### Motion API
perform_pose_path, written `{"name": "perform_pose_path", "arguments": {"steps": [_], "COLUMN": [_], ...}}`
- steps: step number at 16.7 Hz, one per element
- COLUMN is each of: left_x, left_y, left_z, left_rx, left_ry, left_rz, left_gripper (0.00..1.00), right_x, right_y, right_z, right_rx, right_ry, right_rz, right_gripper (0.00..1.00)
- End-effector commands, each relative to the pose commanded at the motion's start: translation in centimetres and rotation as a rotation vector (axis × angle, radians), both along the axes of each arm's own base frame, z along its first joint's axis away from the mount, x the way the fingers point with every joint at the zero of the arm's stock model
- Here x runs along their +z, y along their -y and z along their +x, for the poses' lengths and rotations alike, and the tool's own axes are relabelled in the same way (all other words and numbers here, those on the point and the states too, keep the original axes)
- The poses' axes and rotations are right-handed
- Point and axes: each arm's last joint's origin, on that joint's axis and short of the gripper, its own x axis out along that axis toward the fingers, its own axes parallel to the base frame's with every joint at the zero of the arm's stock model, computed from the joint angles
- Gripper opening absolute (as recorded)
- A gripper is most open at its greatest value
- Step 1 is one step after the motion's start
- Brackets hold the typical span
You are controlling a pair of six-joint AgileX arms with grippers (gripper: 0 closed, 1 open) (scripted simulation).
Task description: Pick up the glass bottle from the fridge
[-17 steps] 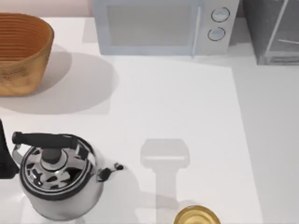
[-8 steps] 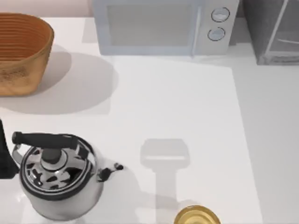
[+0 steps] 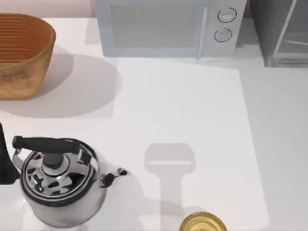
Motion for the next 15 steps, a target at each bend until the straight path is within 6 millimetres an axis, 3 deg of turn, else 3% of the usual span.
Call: {"name": "perform_pose_path", "arguments": {"steps": [2,5,12,15], "left_x": [0.0,0.0,0.0,0.0], "left_y": [0.0,0.0,0.0,0.0], "left_z": [0.0,0.0,0.0,0.0], "left_rx": [0.0,0.0,0.0,0.0], "left_ry": [0.0,0.0,0.0,0.0], "left_rz": [0.0,0.0,0.0,0.0], "left_gripper": [1.0,1.0,1.0,1.0], "right_x": [0.8,0.6,0.4,0.1], "right_y": [0.0,-1.8,-2.5,-2.5], "right_z": [3.0,6.2,6.9,8.5], "right_rx": [-0.015,0.002,0.016,0.018], "right_ry": [0.001,-0.039,-0.048,-0.055], "right_rz": [0.001,0.015,0.018,0.02], "right_gripper": [1.0,1.0,1.0,1.0]}}
